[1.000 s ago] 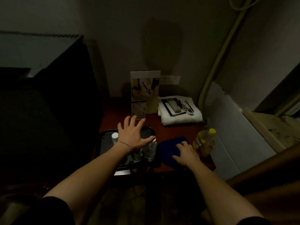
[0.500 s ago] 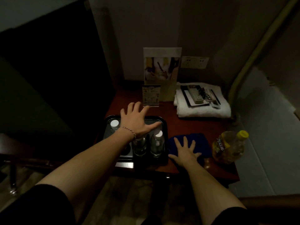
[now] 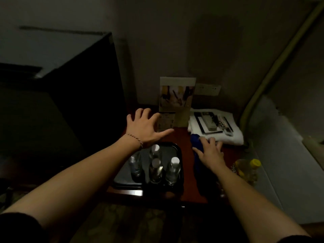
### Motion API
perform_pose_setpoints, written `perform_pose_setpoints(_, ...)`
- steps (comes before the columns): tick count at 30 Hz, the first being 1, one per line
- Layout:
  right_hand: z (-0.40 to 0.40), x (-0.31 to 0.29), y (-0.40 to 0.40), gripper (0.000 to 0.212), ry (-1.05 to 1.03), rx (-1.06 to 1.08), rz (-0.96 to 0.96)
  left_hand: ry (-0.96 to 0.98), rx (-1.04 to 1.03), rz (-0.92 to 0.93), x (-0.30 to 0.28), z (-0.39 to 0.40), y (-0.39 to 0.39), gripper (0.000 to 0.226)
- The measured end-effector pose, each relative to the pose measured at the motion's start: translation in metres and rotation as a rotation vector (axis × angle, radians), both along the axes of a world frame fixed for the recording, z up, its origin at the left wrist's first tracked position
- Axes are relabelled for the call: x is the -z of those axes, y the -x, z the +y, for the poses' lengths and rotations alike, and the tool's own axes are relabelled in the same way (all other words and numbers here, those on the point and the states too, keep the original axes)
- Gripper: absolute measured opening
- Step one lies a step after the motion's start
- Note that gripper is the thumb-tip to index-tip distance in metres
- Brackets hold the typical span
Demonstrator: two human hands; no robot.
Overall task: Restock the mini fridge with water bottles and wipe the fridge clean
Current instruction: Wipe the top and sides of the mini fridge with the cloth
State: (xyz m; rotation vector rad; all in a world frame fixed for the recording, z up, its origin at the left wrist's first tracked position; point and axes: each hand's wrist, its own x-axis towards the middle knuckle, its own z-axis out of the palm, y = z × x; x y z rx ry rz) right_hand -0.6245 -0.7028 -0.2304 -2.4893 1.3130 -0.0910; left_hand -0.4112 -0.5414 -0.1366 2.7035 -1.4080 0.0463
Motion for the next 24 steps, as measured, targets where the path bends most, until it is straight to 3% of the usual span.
perform_pose_setpoints(6, 0.035, -0.130, -0.062, 0.050, 0.144, -0.140, -0.213, 0.138, 0.028, -0.108, -0.093, 0.091, -0.042, 0.103)
perform_pose_setpoints(13, 0.132, -0.251, -0.171, 0.048, 0.237, -0.366, -0.418, 0.416, 0.012, -0.496, -0.161, 0.255, -0.143, 0.102)
perform_pose_setpoints(18, 0.220, -0.316, -0.264, 0.049, 0.308, -0.532, -0.531, 0.280, -0.226, -0.359, -0.161, 0.323, -0.251, 0.116)
perform_pose_setpoints(24, 0.294, -0.316, -0.365, 0.049, 0.379, -0.726, -0.314, 0.090, -0.093, -0.244, -0.145, 0.336, -0.313, 0.118)
